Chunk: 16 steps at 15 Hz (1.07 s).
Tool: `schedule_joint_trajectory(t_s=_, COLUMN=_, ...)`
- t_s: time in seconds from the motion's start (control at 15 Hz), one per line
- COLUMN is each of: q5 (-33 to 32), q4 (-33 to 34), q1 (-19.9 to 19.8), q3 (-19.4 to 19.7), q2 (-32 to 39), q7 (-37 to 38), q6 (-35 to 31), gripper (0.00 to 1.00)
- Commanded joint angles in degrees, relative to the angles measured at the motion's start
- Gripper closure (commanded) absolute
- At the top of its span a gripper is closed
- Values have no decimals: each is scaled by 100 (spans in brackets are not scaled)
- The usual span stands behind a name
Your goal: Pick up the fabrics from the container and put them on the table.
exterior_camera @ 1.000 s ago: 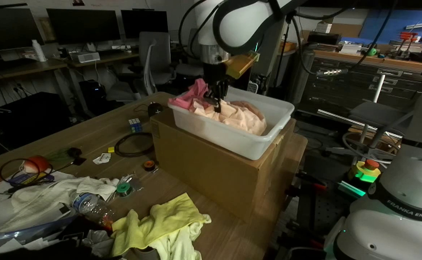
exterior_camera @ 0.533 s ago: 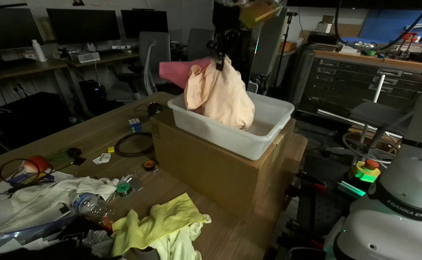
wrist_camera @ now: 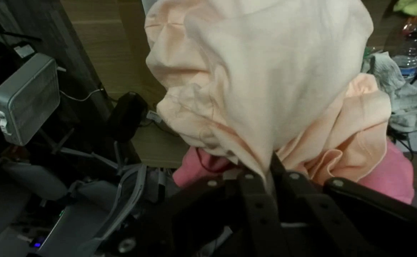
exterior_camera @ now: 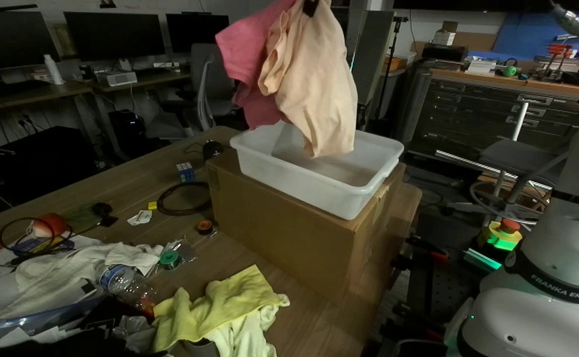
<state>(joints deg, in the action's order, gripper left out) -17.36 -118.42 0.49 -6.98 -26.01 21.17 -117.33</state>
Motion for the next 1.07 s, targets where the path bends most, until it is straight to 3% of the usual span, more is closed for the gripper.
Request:
schedule_joint_trajectory(t_s=0.0, q5=-209, q4=259, q1=-179, q3=-303, q2=-177, q7=220, q6=102, gripper=96)
schedule_joint_trajectory(t_s=0.27, q5=-141, q4=496, q1=-25, q3=-552, q2=34, q7=-91, q6=239, gripper=96)
schedule_joint_trajectory(t_s=1.0, q5=2112, q4=1180, q1=1342, q3=-728, q2=1439, q7=-1741, q6=-552, gripper=97)
